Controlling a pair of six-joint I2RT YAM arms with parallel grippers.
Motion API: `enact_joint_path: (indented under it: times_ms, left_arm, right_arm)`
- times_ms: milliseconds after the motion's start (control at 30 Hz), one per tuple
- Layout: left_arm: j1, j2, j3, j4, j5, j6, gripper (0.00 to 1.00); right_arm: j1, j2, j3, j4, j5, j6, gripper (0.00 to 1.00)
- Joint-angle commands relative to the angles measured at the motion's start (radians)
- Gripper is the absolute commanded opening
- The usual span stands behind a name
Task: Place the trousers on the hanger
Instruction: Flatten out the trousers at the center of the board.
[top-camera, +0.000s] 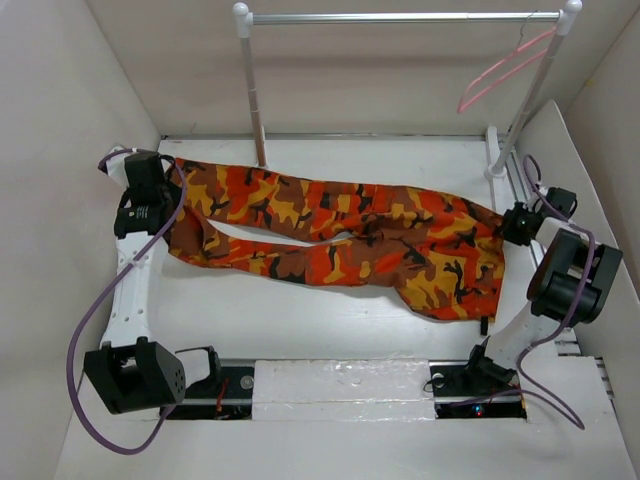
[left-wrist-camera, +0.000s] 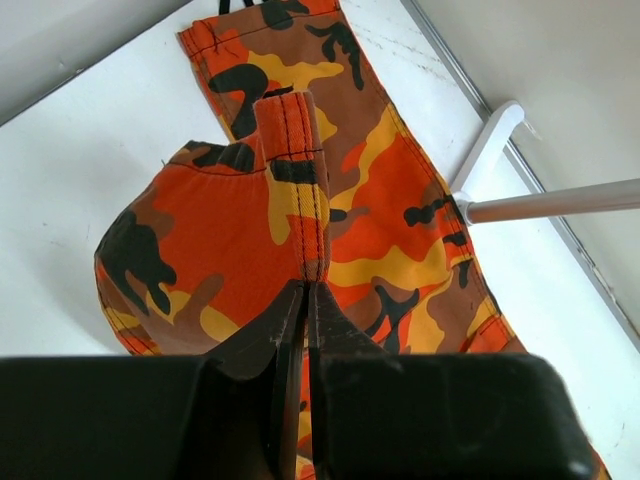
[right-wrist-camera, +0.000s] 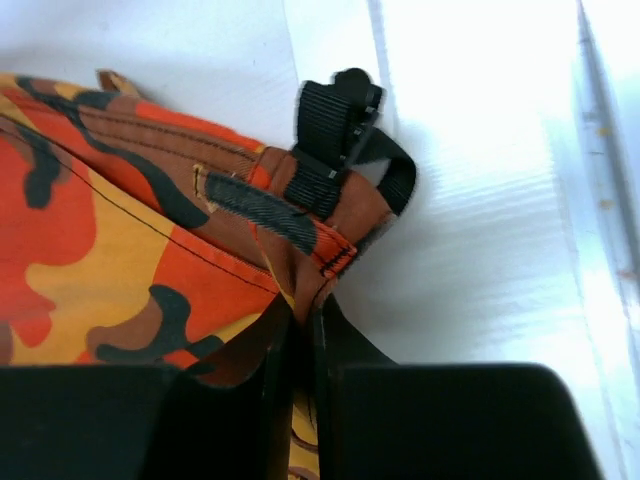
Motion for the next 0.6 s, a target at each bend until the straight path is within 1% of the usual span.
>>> enact_joint_path:
  times_ms: [0,33,67,133,167,200,267,300,333,400,433,467,500,533,567]
  left_arm:
    - [0.004,-0.020,0.022,0.034,-0.007,0.000,0.00]
    - [0.004,-0.022,0.020,0.034,-0.010,0.001,0.00]
    - [0.004,-0.020,0.025,0.031,-0.010,0.004,0.00]
    - [0.004,-0.016,0.022,0.021,-0.018,0.011,0.00]
    - [0.004,-0.014,0.014,0.018,-0.018,0.015,0.00]
    - [0.004,-0.014,0.011,0.010,-0.032,0.024,0.00]
    - [0.004,-0.014,-0.001,0.001,-0.044,0.037,0.00]
    - [0.004,-0.016,-0.003,-0.005,-0.059,0.052,0.00]
    - [0.004,-0.014,-0.004,-0.008,-0.065,0.058,0.00]
    - [0.004,0.006,0.003,-0.030,-0.088,0.070,0.00]
    - [0.004,0.013,0.006,-0.033,-0.091,0.084,0.00]
    - [0.004,0.020,0.017,-0.038,-0.101,0.087,0.00]
    - [0.004,0.045,0.035,-0.042,-0.122,0.092,0.00]
    - [0.004,0.046,0.036,-0.042,-0.122,0.092,0.00]
    - [0.004,0.053,0.055,-0.044,-0.124,0.093,0.00]
  right_arm:
    - [-0.011,-0.144,0.038,0.043,0.103,0.039,0.10]
    - [-0.011,-0.160,0.059,0.033,0.125,0.042,0.06]
    - [-0.011,-0.161,0.090,0.002,0.136,0.044,0.05]
    - [-0.011,-0.112,0.198,-0.019,0.156,0.039,0.05]
    - [0.003,-0.083,0.240,-0.059,0.169,0.032,0.04]
    - [0.003,-0.013,0.337,-0.093,0.217,0.003,0.04]
    - [0.024,0.065,0.439,-0.182,0.257,-0.022,0.04]
    - [0.024,0.104,0.493,-0.225,0.306,-0.062,0.05]
    - [0.024,0.169,0.591,-0.248,0.318,-0.065,0.17]
    - [0.035,0.208,0.657,-0.268,0.318,-0.071,0.47]
    - [0.035,0.219,0.711,-0.273,0.320,-0.070,0.69]
    - [0.047,0.215,0.732,-0.298,0.320,-0.065,0.75]
    - [0.072,0.195,0.748,-0.314,0.252,-0.039,0.81]
    - [0.072,0.195,0.748,-0.314,0.251,-0.039,0.82]
    - [0.104,0.134,0.705,-0.308,0.225,-0.038,0.82]
